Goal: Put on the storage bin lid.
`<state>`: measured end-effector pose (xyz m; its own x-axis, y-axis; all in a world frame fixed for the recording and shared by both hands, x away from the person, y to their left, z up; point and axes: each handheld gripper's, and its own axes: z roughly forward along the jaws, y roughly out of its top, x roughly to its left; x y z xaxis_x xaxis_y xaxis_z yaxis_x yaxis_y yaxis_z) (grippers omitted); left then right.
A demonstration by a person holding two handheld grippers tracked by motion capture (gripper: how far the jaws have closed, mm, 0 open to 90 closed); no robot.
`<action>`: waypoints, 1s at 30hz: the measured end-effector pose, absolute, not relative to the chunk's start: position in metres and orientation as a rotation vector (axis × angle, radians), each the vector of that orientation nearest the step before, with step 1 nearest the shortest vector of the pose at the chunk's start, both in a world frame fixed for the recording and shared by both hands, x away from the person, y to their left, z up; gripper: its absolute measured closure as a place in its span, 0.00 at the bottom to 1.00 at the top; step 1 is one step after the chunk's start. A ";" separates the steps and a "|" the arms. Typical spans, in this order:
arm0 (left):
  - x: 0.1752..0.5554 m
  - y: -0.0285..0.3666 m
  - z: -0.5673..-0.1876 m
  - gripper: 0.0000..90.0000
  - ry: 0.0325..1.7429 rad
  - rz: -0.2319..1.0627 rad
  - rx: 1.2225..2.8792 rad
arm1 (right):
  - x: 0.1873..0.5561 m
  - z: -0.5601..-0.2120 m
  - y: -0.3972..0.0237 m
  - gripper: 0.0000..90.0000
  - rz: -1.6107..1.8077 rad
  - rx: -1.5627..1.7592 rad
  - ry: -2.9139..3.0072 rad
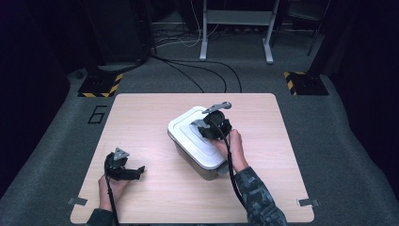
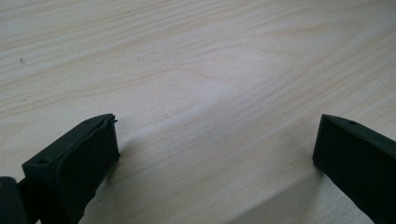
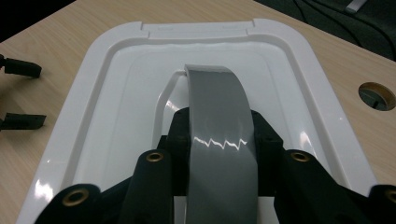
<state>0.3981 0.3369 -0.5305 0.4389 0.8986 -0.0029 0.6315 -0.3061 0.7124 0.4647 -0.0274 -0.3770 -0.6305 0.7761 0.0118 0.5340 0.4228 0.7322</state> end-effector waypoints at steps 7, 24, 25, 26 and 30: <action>0.398 0.337 -0.531 0.00 1.280 0.539 2.038 | 0.466 -0.364 -0.029 0.74 1.018 1.075 2.393; 0.398 0.337 -0.531 0.00 1.277 0.540 2.039 | 0.465 -0.352 -0.038 0.46 1.001 1.093 2.372; 0.398 0.337 -0.531 0.00 1.277 0.540 2.039 | 0.465 -0.352 -0.038 0.45 1.009 1.100 2.371; 0.398 0.337 -0.531 0.00 1.277 0.540 2.039 | 0.465 -0.352 -0.038 0.45 1.009 1.100 2.371; 0.398 0.337 -0.531 0.00 1.277 0.538 2.044 | 0.462 -0.351 -0.038 0.41 1.016 1.104 2.372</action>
